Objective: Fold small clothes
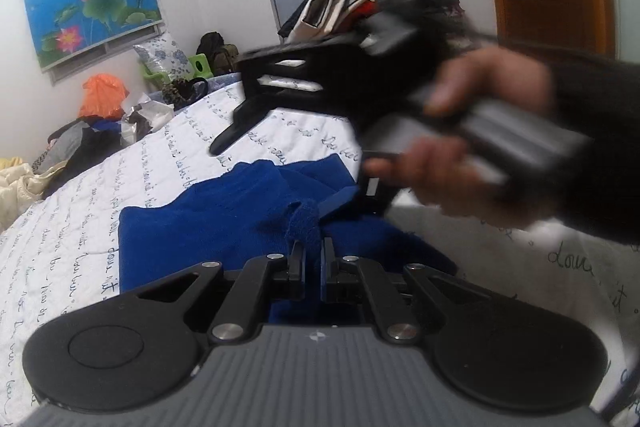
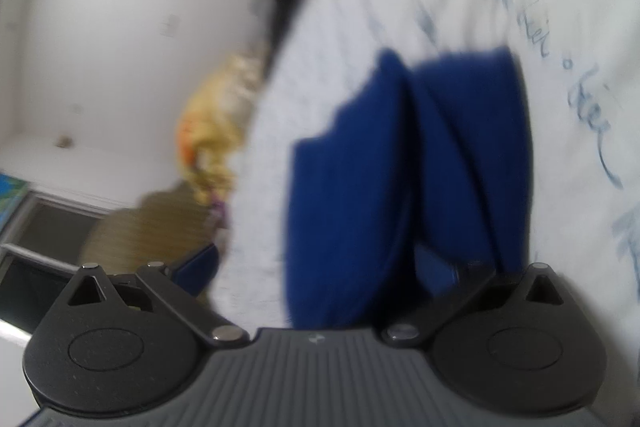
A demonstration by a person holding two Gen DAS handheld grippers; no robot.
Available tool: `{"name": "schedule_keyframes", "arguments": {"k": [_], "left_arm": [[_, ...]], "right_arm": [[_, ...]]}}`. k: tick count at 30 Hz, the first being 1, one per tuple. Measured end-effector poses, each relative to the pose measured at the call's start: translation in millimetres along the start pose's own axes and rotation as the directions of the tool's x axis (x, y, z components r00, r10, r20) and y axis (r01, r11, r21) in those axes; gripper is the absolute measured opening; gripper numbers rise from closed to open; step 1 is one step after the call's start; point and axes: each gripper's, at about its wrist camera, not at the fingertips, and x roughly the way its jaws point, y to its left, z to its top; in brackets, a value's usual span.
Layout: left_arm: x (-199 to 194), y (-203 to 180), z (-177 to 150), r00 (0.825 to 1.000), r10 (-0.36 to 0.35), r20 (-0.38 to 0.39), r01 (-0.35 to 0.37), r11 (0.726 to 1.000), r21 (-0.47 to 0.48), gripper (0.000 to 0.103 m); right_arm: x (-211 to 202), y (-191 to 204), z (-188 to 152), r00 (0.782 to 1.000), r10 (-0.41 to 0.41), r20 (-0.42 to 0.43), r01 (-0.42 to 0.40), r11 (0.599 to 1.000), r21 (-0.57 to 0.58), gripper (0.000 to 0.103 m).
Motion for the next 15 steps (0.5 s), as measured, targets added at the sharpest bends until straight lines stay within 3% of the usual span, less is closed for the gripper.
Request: {"name": "schedule_keyframes", "arguments": {"k": [3, 5, 7, 8, 10, 12, 15], "left_arm": [[5, 0, 2, 1.0, -0.023, -0.012, 0.023, 1.0, 0.003, 0.007], [11, 0, 4, 0.999, -0.037, -0.021, 0.038, 0.999, 0.009, 0.006], [14, -4, 5, 0.998, -0.052, -0.025, 0.053, 0.998, 0.029, 0.006], [14, -6, 6, 0.998, -0.058, -0.014, 0.059, 0.997, 0.041, 0.006], [10, -8, 8, 0.996, -0.093, 0.014, 0.093, 0.994, 0.053, 0.006], [9, -10, 9, 0.989, -0.147, 0.029, 0.145, 0.988, 0.052, 0.006], [30, -19, -2, 0.982, -0.185, -0.049, 0.187, 0.982, 0.041, 0.006]], "right_arm": [[17, -3, 17, 1.0, 0.003, -0.015, -0.003, 1.0, 0.014, 0.103], [23, 4, 27, 1.0, -0.027, 0.003, 0.027, 0.999, -0.03, 0.089], [31, 13, 30, 0.989, -0.148, 0.013, 0.149, 0.979, -0.138, 0.011], [34, 11, 31, 0.978, -0.209, 0.01, 0.208, 0.965, -0.162, 0.011], [26, 11, 30, 0.983, -0.182, 0.03, 0.184, 0.964, -0.191, 0.011], [0, 22, 19, 0.982, -0.154, 0.108, 0.178, 0.948, -0.263, 0.011], [-37, 12, 5, 0.961, -0.174, 0.214, 0.232, 0.93, -0.284, 0.011]]}}
